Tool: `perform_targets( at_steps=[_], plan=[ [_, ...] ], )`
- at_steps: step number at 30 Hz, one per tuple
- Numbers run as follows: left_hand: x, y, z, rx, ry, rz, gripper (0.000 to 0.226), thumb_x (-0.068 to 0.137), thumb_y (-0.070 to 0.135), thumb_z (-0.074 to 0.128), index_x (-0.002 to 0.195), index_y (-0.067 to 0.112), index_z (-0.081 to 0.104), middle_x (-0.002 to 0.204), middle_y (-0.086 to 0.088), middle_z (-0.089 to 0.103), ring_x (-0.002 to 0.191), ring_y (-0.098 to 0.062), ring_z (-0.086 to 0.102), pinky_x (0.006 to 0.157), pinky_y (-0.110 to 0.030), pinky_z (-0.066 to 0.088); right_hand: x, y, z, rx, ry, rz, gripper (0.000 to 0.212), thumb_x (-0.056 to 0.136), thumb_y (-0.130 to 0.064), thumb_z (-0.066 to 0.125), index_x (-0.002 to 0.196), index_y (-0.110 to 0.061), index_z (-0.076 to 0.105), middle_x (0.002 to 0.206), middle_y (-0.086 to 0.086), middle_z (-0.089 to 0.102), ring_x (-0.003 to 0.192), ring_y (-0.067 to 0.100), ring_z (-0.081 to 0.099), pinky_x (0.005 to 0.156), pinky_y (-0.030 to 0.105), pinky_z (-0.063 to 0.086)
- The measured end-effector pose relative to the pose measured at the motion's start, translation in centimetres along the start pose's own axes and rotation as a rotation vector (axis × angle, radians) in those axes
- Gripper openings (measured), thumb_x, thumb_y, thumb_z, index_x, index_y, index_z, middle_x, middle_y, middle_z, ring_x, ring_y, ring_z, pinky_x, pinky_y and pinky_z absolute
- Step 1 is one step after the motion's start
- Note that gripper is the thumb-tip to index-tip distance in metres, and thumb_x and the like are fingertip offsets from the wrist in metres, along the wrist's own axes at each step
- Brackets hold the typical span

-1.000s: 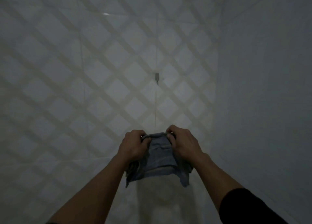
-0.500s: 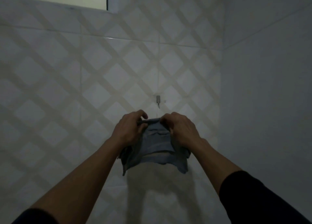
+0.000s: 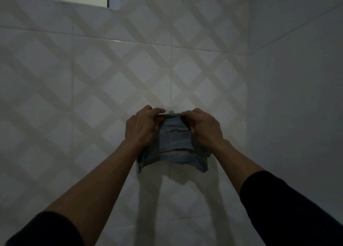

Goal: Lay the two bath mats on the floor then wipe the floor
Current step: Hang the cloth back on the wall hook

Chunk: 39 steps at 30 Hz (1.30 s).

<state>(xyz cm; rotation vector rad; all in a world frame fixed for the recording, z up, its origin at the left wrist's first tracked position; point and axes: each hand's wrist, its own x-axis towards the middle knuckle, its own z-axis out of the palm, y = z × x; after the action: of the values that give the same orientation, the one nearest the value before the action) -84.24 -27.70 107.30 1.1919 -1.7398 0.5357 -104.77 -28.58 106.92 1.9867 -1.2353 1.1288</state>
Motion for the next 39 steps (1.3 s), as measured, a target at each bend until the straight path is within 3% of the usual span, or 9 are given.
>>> perform_targets(
  at_steps=[12, 17, 19, 22, 24, 28, 33, 37, 39],
  plan=[
    [1.4, -1.6, 2.4, 0.058, 0.093, -0.05, 0.027, 0.101, 0.038, 0.049, 0.124, 0.045, 0.063, 0.102, -0.002, 0.056, 0.073, -0.031, 0.057, 0.067, -0.044, 0.053, 1.8, 1.0, 3.5, 0.008, 0.06, -0.032, 0.04, 0.094, -0.02, 0.054, 0.131, -0.033, 0.056, 0.113, 0.003, 0.053, 0.074, 0.021, 0.049, 0.06, 0.029, 0.035],
    [0.0, -1.6, 3.4, 0.123, 0.066, -0.031, 0.03, 0.1, 0.035, 0.053, 0.126, 0.046, 0.061, 0.101, -0.002, 0.054, 0.066, -0.029, 0.057, 0.06, -0.042, 0.056, 0.1, 1.7, 5.2, 0.044, 0.024, 0.038, 0.042, 0.097, -0.049, 0.037, 0.132, -0.032, 0.052, 0.112, -0.001, 0.052, 0.065, 0.011, 0.036, 0.048, 0.019, 0.018],
    [-0.7, -1.7, 4.0, 0.111, 0.055, -0.014, 0.031, 0.099, 0.036, 0.05, 0.127, 0.047, 0.057, 0.099, -0.003, 0.053, 0.061, -0.029, 0.057, 0.056, -0.041, 0.056, -0.7, 1.5, 5.8, 0.032, 0.057, -0.029, 0.05, 0.093, -0.051, 0.035, 0.137, -0.033, 0.051, 0.11, 0.003, 0.053, 0.063, 0.012, 0.037, 0.049, 0.018, 0.022],
    [-1.8, -1.4, 4.5, 0.075, 0.04, -0.014, 0.036, 0.095, 0.046, 0.034, 0.13, 0.051, 0.041, 0.097, -0.004, 0.051, 0.057, -0.03, 0.055, 0.053, -0.042, 0.055, -1.5, 1.2, 6.1, 0.038, 0.082, -0.043, 0.051, 0.092, -0.043, 0.047, 0.143, -0.038, 0.044, 0.112, 0.005, 0.05, 0.07, 0.019, 0.045, 0.053, 0.025, 0.032],
    [-2.3, -1.0, 4.6, 0.066, 0.024, -0.029, 0.04, 0.093, 0.047, 0.029, 0.13, 0.052, 0.043, 0.096, -0.003, 0.049, 0.058, -0.03, 0.054, 0.055, -0.043, 0.054, -1.8, 1.0, 6.4, 0.062, 0.045, 0.002, 0.053, 0.094, -0.039, 0.054, 0.145, -0.04, 0.039, 0.115, 0.003, 0.047, 0.077, 0.015, 0.041, 0.057, 0.026, 0.033],
    [-2.8, -0.4, 4.4, 0.092, 0.011, -0.072, 0.039, 0.1, 0.041, 0.037, 0.137, 0.046, 0.049, 0.096, -0.005, 0.046, 0.061, -0.03, 0.054, 0.058, -0.039, 0.052, -2.2, 0.5, 6.6, 0.155, -0.035, 0.154, 0.046, 0.097, -0.051, 0.044, 0.14, -0.038, 0.041, 0.109, -0.005, 0.041, 0.086, 0.015, 0.049, 0.056, 0.022, 0.027],
    [-3.3, -0.3, 4.2, 0.121, -0.041, -0.092, 0.042, 0.101, 0.04, 0.041, 0.143, 0.047, 0.039, 0.097, -0.003, 0.04, 0.063, -0.027, 0.05, 0.058, -0.036, 0.048, -2.6, 0.0, 6.2, 0.203, -0.072, 0.24, 0.046, 0.095, -0.058, 0.037, 0.138, -0.04, 0.038, 0.11, -0.005, 0.037, 0.085, 0.007, 0.035, 0.072, 0.033, 0.046],
    [-3.8, 0.2, 3.4, 0.117, -0.182, -0.135, 0.057, 0.097, 0.042, 0.045, 0.15, 0.047, 0.023, 0.103, -0.005, 0.039, 0.076, -0.029, 0.052, 0.068, -0.039, 0.049, -3.6, -1.0, 4.8, 0.13, -0.172, 0.158, 0.064, 0.092, -0.048, 0.049, 0.149, -0.041, 0.021, 0.13, 0.003, 0.035, 0.103, 0.02, 0.038, 0.075, 0.033, 0.04],
    [-3.7, 0.6, 2.9, 0.147, -0.301, -0.16, 0.069, 0.094, 0.046, 0.049, 0.152, 0.047, 0.011, 0.115, -0.008, 0.04, 0.091, -0.033, 0.055, 0.072, -0.041, 0.047, -3.9, -1.4, 4.1, 0.069, -0.263, 0.134, 0.076, 0.089, -0.042, 0.059, 0.152, -0.039, 0.014, 0.14, 0.006, 0.028, 0.114, 0.029, 0.04, 0.08, 0.038, 0.045]
  ],
)
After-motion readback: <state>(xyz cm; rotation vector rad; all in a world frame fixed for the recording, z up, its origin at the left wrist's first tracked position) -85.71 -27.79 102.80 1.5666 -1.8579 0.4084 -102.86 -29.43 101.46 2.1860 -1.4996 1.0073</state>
